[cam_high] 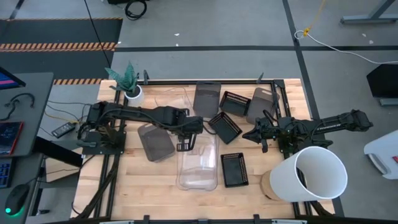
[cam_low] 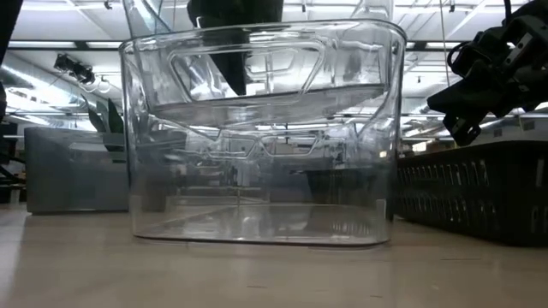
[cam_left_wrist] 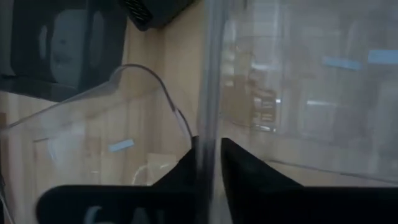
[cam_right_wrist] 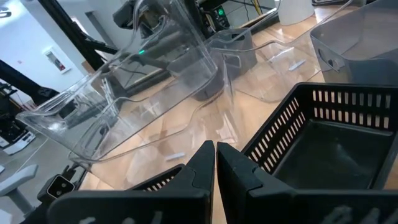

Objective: Stack baskets by color
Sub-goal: Stack the bottom transparent bin on top of the middle transparent bin, then stack the top transparent bin on top of the bottom transparent bins

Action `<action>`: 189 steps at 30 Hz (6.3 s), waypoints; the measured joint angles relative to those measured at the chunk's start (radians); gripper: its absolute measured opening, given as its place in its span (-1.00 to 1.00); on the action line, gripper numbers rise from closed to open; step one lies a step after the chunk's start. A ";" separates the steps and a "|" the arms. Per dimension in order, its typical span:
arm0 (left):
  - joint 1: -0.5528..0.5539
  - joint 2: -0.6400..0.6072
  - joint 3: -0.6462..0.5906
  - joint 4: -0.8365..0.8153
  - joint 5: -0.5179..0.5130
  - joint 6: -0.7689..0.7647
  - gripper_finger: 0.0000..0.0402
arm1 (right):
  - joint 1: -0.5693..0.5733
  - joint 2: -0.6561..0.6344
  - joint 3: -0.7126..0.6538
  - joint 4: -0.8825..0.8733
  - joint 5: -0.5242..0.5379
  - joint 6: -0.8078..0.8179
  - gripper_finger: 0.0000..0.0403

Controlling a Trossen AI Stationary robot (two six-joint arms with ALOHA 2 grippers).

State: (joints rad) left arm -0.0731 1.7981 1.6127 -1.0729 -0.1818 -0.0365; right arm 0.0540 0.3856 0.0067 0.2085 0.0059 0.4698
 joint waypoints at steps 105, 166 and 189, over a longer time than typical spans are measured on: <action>0.068 -0.145 -0.258 0.148 -0.002 0.022 -0.19 | 0.000 0.000 0.000 0.007 0.000 -0.001 -0.89; 0.162 -0.008 -0.330 0.298 0.145 -0.183 -0.61 | 0.000 0.000 0.000 0.038 0.000 -0.001 -0.89; 0.153 -0.033 -0.323 0.218 0.095 -0.090 -0.99 | 0.000 0.000 0.000 0.042 0.000 -0.001 -0.89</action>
State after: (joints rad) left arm 0.0803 1.7656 1.2902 -0.8544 -0.0872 -0.1261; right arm 0.0540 0.3859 0.0067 0.2506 0.0059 0.4690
